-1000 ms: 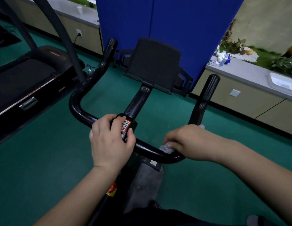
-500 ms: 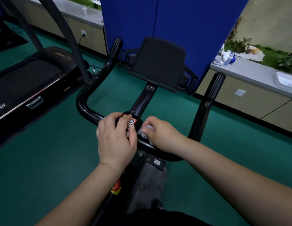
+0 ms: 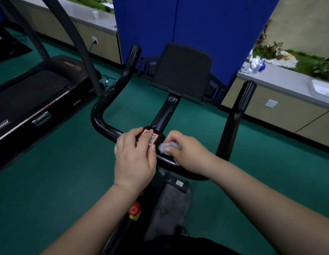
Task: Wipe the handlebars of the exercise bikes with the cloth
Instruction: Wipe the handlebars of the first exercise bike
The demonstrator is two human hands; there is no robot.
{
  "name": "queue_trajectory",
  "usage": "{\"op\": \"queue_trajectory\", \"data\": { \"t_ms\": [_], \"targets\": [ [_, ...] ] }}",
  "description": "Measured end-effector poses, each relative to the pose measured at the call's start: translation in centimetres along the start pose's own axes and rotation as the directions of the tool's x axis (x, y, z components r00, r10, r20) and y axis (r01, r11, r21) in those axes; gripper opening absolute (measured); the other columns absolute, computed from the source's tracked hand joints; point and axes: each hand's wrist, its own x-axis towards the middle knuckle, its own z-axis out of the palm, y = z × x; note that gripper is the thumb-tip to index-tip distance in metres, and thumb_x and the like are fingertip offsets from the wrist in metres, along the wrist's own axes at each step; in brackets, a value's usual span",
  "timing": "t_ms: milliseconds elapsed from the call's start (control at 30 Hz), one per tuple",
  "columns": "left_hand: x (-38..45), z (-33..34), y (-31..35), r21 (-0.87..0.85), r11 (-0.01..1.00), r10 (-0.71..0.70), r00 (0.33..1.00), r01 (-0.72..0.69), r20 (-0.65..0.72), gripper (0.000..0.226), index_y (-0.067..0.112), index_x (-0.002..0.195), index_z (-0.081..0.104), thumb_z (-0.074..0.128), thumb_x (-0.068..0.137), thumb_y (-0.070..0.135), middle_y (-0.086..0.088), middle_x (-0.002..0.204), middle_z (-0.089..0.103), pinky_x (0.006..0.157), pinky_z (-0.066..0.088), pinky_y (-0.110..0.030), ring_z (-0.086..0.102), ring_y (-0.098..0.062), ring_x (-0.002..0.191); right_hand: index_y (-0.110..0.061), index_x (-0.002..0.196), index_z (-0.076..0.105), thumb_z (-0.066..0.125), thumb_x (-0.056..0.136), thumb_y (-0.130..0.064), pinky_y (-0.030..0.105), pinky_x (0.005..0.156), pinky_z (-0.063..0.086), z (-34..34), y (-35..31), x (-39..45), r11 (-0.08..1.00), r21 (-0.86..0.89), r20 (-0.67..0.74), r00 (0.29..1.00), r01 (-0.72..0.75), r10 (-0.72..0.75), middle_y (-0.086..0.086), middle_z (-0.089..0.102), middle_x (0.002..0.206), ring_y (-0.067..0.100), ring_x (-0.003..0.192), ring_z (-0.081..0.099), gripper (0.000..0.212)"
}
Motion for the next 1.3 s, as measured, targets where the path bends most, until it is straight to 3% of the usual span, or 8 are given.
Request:
{"op": "queue_trajectory", "data": {
  "t_ms": [300, 400, 500, 667, 867, 1100, 1233, 1300],
  "targets": [
    [-0.1, -0.1, 0.0, -0.036, 0.999, 0.01, 1.0, -0.009, 0.029, 0.041, 0.013, 0.121, 0.06, 0.043, 0.088, 0.03, -0.011, 0.121, 0.053, 0.094, 0.037, -0.045, 0.044, -0.029, 0.107, -0.024, 0.094, 0.068, 0.065, 0.086, -0.016, 0.011, 0.074, 0.042, -5.5, 2.0, -5.4, 0.932, -0.298, 0.226, 0.964, 0.205, -0.14, -0.019, 0.063, 0.088, -0.005, 0.08, 0.056, 0.012],
    [-0.1, -0.6, -0.6, -0.101, 0.994, 0.055, 0.997, -0.05, 0.052, 0.042, 0.012, 0.124, 0.059, 0.04, 0.09, 0.027, -0.012, 0.123, 0.053, 0.098, 0.035, -0.046, 0.043, -0.029, 0.109, -0.026, 0.096, 0.068, 0.065, 0.086, -0.018, 0.009, 0.069, 0.038, -5.2, 1.9, -6.2, 0.951, -0.285, 0.071, 0.992, 0.117, -0.101, -0.018, 0.066, 0.087, -0.007, 0.076, 0.058, 0.013],
    [-0.1, -1.1, -1.3, -0.178, 0.981, 0.091, 0.993, -0.076, 0.08, 0.044, 0.011, 0.126, 0.057, 0.037, 0.088, 0.023, -0.012, 0.126, 0.051, 0.103, 0.03, -0.036, 0.041, -0.028, 0.113, -0.022, 0.103, 0.067, 0.062, 0.086, -0.018, 0.023, 0.082, 0.046, -1.7, 1.1, -5.2, 0.952, -0.266, -0.152, 0.969, 0.15, -0.195, -0.003, 0.07, 0.104, 0.014, 0.096, 0.064, 0.018],
    [0.1, -1.5, -1.7, -0.24, 0.968, 0.099, 0.99, -0.072, 0.101, 0.045, 0.009, 0.126, 0.057, 0.036, 0.088, 0.022, -0.012, 0.126, 0.05, 0.103, 0.023, -0.022, 0.04, -0.027, 0.115, -0.026, 0.112, 0.064, 0.053, 0.087, -0.016, 0.042, 0.087, 0.052, 3.2, -0.2, -3.7, 0.896, -0.352, -0.165, 0.924, 0.272, -0.345, -0.003, 0.063, 0.122, 0.025, 0.104, 0.062, 0.029],
    [-0.1, -1.1, -1.4, -0.248, 0.967, 0.09, 0.99, -0.06, 0.111, 0.048, 0.009, 0.127, 0.056, 0.033, 0.087, 0.022, -0.013, 0.126, 0.049, 0.103, 0.029, -0.031, 0.036, -0.024, 0.116, -0.026, 0.108, 0.068, 0.076, 0.064, -0.002, 0.036, 0.089, 0.052, 2.7, 1.9, -6.8, 0.726, -0.581, -0.105, 0.851, 0.367, -0.514, -0.006, 0.062, 0.13, 0.02, 0.113, 0.062, 0.051],
    [-0.3, -1.0, -1.4, -0.222, 0.974, 0.07, 0.992, -0.045, 0.109, 0.045, 0.009, 0.126, 0.057, 0.039, 0.085, 0.016, -0.013, 0.125, 0.05, 0.102, 0.034, -0.039, 0.038, -0.028, 0.114, -0.027, 0.105, 0.069, 0.055, 0.081, -0.004, 0.025, 0.096, 0.047, -1.6, 5.3, -9.2, 0.844, -0.519, -0.349, 0.869, 0.133, -0.351, -0.007, 0.068, 0.117, 0.014, 0.106, 0.063, 0.036],
    [-0.3, -0.9, -1.2, -0.225, 0.974, 0.065, 0.993, -0.041, 0.099, 0.043, 0.01, 0.125, 0.057, 0.043, 0.084, 0.013, -0.014, 0.125, 0.05, 0.101, 0.034, -0.043, 0.037, -0.028, 0.114, -0.011, 0.103, 0.072, 0.06, 0.086, 0.001, -0.002, 0.093, 0.031, -2.8, 5.8, -9.9, 0.979, -0.173, -0.761, 0.645, -0.106, -0.064, 0.001, 0.068, 0.109, 0.001, 0.1, 0.054, 0.025],
    [-0.4, -0.9, -1.1, -0.226, 0.973, 0.063, 0.994, -0.04, 0.094, 0.043, 0.01, 0.125, 0.058, 0.043, 0.085, 0.013, -0.014, 0.125, 0.05, 0.101, 0.034, -0.045, 0.038, -0.029, 0.114, -0.014, 0.112, 0.07, 0.058, 0.089, -0.004, -0.005, 0.089, 0.03, -1.2, 5.4, -10.4, 0.987, 0.074, -0.818, 0.557, -0.143, 0.143, -0.003, 0.066, 0.113, 0.003, 0.103, 0.056, 0.027]
  ]
}}
